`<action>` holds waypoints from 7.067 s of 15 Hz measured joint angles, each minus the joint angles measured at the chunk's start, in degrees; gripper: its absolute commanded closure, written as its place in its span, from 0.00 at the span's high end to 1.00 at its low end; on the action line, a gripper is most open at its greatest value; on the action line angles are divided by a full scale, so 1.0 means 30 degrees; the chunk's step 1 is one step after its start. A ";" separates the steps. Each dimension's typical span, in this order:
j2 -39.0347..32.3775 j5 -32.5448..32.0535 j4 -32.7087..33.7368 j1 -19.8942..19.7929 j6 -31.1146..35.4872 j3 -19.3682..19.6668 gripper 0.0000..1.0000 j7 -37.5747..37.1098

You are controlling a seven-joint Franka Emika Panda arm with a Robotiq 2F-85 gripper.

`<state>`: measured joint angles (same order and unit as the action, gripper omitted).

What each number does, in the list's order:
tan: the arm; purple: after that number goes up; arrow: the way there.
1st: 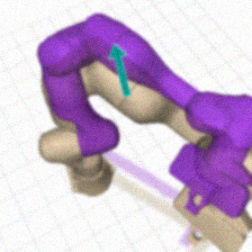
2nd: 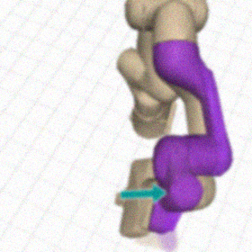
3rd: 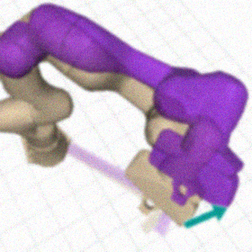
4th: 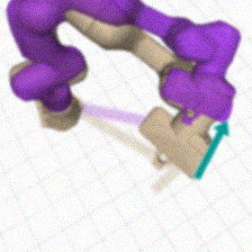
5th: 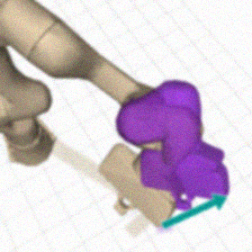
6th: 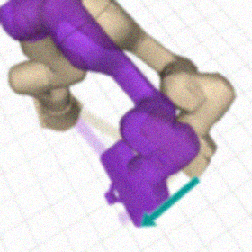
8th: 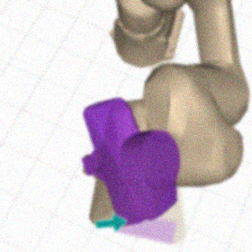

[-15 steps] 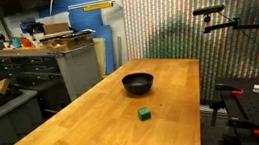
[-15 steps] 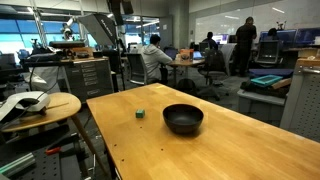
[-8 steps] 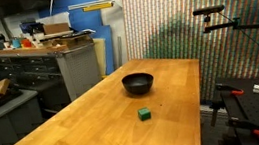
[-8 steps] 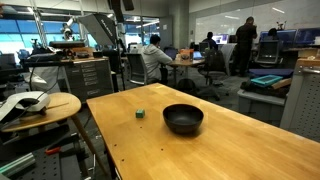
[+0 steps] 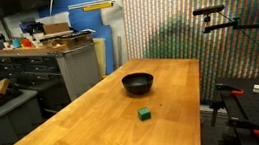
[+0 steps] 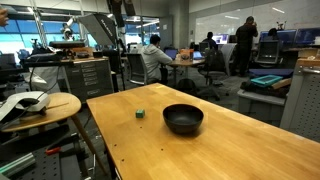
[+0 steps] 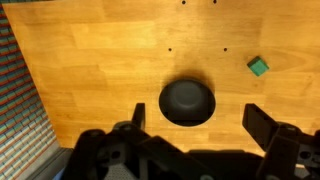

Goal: Pick the block and put it in the bowl

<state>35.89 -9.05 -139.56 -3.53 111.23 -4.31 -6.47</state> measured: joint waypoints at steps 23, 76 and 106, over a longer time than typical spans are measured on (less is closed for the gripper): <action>-0.7664 -0.1437 -0.3986 0.3747 1.0406 -0.2640 1.00 0.1149; -2.0649 -0.5966 0.2368 0.4452 1.6464 0.0084 0.21 0.4124; -1.8024 -0.4147 0.2757 0.1604 1.5366 0.2966 0.20 0.3317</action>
<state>-18.19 -21.49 -131.29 1.28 157.33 4.59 3.48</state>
